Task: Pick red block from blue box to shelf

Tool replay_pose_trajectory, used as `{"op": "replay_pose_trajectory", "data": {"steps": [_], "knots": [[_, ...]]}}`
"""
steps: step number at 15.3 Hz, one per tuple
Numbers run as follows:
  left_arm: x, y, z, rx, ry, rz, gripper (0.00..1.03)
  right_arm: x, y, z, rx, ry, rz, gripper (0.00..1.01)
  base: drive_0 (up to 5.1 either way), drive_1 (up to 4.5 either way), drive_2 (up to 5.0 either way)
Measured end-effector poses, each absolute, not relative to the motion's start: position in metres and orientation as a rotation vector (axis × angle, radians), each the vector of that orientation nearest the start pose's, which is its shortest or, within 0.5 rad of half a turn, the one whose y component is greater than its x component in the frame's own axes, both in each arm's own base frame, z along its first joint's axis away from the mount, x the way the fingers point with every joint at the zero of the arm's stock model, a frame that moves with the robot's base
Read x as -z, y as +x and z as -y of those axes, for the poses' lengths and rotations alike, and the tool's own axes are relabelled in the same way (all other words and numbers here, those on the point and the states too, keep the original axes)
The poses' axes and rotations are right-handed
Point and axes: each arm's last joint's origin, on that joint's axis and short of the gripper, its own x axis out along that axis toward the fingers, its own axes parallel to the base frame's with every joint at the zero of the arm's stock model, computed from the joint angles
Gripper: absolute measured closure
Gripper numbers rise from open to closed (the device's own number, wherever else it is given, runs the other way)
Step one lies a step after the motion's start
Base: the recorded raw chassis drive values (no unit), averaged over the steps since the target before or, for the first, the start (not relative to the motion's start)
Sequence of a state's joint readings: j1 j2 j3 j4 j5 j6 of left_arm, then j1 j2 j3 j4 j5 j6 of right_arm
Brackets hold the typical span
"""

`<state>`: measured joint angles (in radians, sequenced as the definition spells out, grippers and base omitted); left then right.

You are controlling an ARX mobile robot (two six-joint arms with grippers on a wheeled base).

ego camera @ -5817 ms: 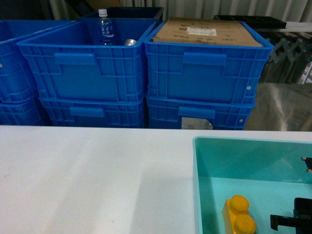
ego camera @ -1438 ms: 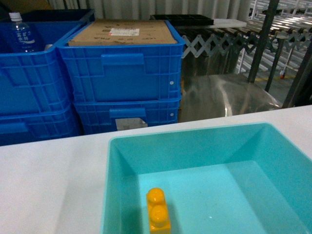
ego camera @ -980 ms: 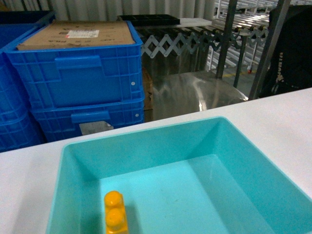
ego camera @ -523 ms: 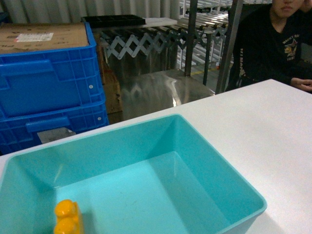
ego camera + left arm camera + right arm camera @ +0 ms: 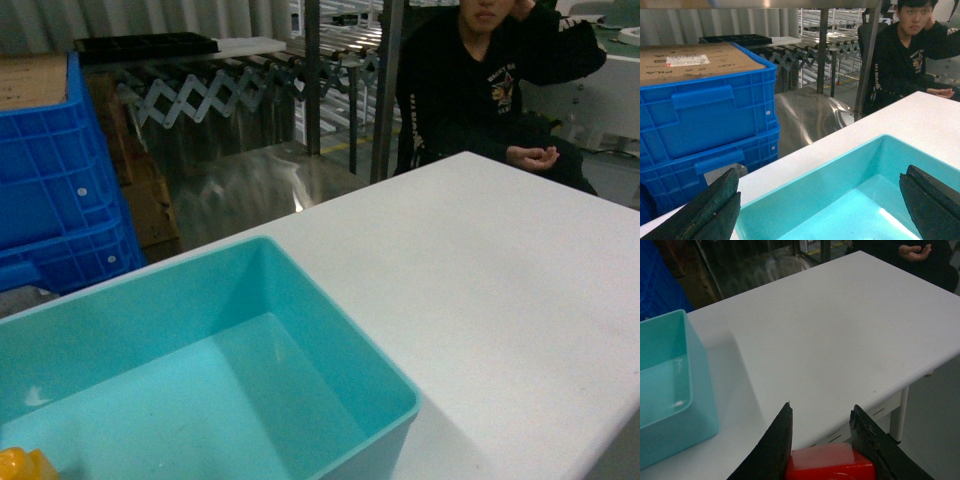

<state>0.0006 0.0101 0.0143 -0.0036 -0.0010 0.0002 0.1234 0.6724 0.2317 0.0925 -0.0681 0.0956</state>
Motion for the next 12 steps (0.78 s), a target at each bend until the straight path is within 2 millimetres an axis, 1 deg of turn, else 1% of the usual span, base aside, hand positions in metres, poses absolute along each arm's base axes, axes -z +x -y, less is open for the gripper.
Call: {"op": "replay_pose_trajectory", "data": {"steps": [12], "knots": [[-0.1671, 0.0975, 0.0, -0.001, 0.0, 0.0, 0.05, -0.1848, 0.15, -0.0206, -0.172, 0.085, -0.357, 0.73, -1.6, -1.58, -1.6]]}}
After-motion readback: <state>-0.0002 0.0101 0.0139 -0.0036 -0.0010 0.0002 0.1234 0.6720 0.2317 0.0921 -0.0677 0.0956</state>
